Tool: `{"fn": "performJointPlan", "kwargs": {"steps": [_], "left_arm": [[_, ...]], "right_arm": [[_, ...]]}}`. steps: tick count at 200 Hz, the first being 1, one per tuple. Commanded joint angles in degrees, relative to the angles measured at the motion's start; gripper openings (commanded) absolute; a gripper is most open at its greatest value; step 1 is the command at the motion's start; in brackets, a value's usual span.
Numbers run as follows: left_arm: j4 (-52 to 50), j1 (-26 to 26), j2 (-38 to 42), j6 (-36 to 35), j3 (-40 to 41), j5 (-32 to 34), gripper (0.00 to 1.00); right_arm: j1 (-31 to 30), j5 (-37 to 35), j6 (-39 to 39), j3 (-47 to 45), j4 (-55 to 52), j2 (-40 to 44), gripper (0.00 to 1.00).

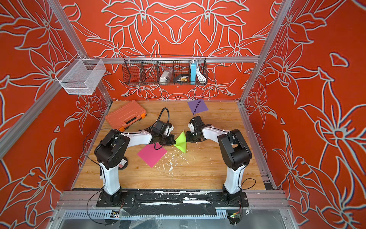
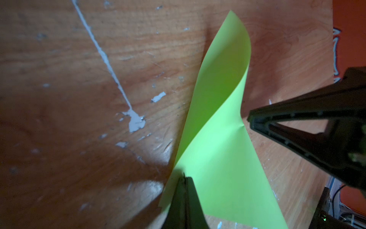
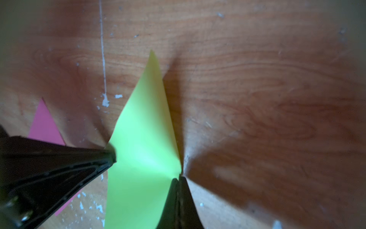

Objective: Fold the square paper diagonally
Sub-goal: Fold the paper at the center of the board.

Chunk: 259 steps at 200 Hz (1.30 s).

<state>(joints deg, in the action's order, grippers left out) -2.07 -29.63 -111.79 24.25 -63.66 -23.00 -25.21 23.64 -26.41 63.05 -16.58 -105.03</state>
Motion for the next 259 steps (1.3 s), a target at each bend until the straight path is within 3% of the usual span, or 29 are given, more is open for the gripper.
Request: {"fn": "performJointPlan", "kwargs": {"steps": [1,88,259], "left_arm": [[-2.9,-0.3,-1.2,-0.8,-0.5,1.2,0.00],[-2.9,-0.4,-1.3,-0.8,-0.6,1.2,0.00],[-3.6,-0.4,-1.5,-1.3,-0.9,1.7,0.00]], "right_arm": [[-0.8,2.9,0.8,0.2,2.4,1.6,0.00],[-2.0,6.4,-0.1,2.9,5.5,-4.4,0.00],[1.9,-1.7,-5.7,7.9,2.8,-11.9,0.00]]}}
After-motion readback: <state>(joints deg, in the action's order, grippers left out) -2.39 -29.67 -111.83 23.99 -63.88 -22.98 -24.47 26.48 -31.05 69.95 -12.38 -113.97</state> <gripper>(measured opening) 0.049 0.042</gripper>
